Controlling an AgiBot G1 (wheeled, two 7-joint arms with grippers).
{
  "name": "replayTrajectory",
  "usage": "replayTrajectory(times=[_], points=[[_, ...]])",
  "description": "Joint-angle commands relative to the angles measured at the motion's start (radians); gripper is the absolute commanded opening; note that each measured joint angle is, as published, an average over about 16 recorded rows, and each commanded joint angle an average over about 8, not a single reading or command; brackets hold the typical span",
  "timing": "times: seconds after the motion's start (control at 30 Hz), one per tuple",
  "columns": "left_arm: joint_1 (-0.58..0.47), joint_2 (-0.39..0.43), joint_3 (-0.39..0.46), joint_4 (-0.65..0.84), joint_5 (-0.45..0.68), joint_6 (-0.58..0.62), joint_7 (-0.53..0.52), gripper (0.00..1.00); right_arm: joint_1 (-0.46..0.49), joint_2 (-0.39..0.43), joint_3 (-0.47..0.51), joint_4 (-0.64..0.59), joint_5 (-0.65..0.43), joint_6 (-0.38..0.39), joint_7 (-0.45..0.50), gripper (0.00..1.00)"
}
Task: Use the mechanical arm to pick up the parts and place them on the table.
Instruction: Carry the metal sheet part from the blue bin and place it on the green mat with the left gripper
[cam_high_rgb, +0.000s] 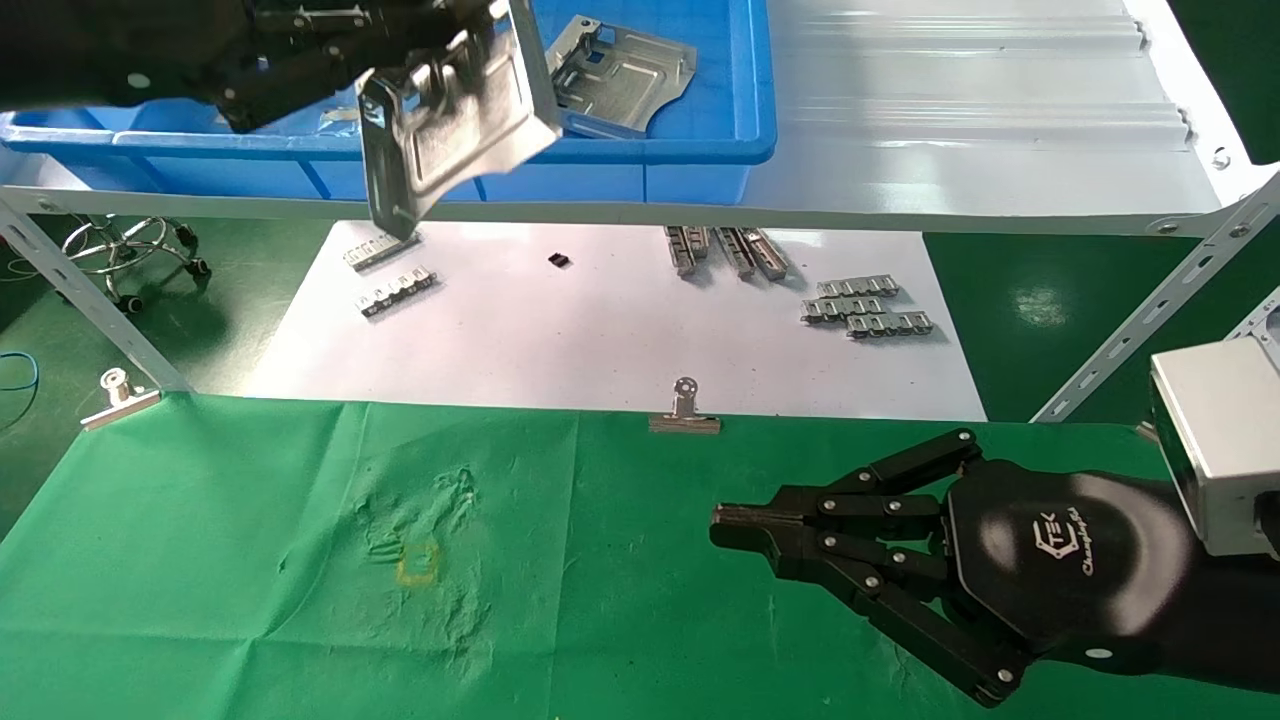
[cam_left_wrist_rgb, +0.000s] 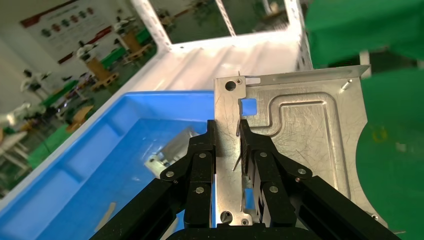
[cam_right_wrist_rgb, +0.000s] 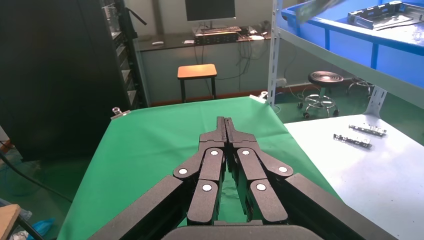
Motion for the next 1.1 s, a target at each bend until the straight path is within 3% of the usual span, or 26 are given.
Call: replayTrajectory(times=[0.03, 0.4, 0.67, 1.1], points=[[0.019, -0.01, 0.011, -0.042, -0.011, 0.015, 0.028, 0.0, 0.0, 0.0, 0.0, 0.0, 0.0, 0.0, 0.0, 0.0], [0.169, -0.184, 0.232, -0.42, -0.138, 0.012, 0.035, 0.0, 0.0, 0.0, 0.0, 0.0, 0.0, 0.0, 0.0, 0.0], [0.195, -0.244, 0.423, -0.517, -0.105, -0.015, -0.001, 0.0, 0.0, 0.0, 0.0, 0.0, 0.0, 0.0, 0.0, 0.0], [0.301, -0.255, 0.497, -0.578, 0.031, -0.231, -0.039, 0.0, 0.0, 0.0, 0.0, 0.0, 0.0, 0.0, 0.0, 0.0]])
